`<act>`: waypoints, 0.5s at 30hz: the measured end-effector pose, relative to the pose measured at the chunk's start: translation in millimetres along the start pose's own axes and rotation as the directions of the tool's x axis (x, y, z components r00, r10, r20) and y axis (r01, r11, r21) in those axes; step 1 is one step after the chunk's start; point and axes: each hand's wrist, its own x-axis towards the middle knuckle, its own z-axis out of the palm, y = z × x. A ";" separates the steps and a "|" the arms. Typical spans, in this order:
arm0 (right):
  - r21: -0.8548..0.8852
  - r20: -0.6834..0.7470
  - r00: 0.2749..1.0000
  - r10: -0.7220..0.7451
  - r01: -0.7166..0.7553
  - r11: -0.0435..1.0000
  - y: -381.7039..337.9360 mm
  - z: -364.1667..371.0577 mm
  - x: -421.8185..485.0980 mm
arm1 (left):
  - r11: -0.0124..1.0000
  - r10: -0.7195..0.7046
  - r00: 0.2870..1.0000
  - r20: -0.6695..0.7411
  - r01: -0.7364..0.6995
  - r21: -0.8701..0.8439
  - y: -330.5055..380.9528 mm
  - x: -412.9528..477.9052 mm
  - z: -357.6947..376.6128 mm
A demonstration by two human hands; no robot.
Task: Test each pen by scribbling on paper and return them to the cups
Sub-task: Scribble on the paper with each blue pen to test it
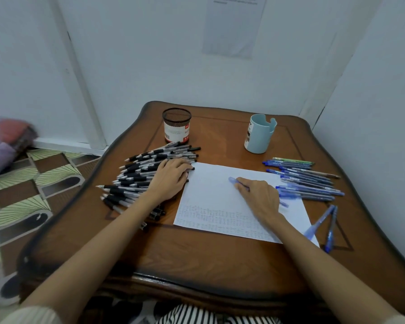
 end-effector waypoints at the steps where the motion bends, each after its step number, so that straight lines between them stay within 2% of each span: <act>1: -0.015 0.016 1.000 -0.004 0.004 1.000 0.4 -0.8 0.8 | 1.000 -0.002 1.000 0.003 0.002 0.000 -0.1 -0.2 -0.1; 3: -0.093 0.142 0.990 -0.018 0.032 0.995 -1.0 -6.6 4.7 | 1.000 -0.003 1.000 0.010 0.003 0.005 0.3 -0.6 -0.7; 6: -0.172 0.372 0.928 0.022 0.045 0.984 -3.6 -23.2 10.0 | 1.000 -0.002 1.000 0.014 0.002 0.011 0.9 -1.0 -2.0; 10: -0.124 0.385 0.923 0.025 0.024 0.992 7.6 -45.7 16.4 | 1.000 -0.006 1.000 0.024 0.006 0.024 1.6 -2.1 -2.3; 12: -0.060 0.465 0.884 0.038 -0.011 0.998 15.4 -57.2 21.2 | 1.000 -0.009 1.000 0.029 0.009 0.023 1.9 -2.2 -3.4; 15: 0.160 0.585 0.809 0.063 -0.191 0.968 23.4 -75.6 23.4 | 1.000 -0.018 0.999 0.036 0.017 0.026 3.5 -1.9 -5.9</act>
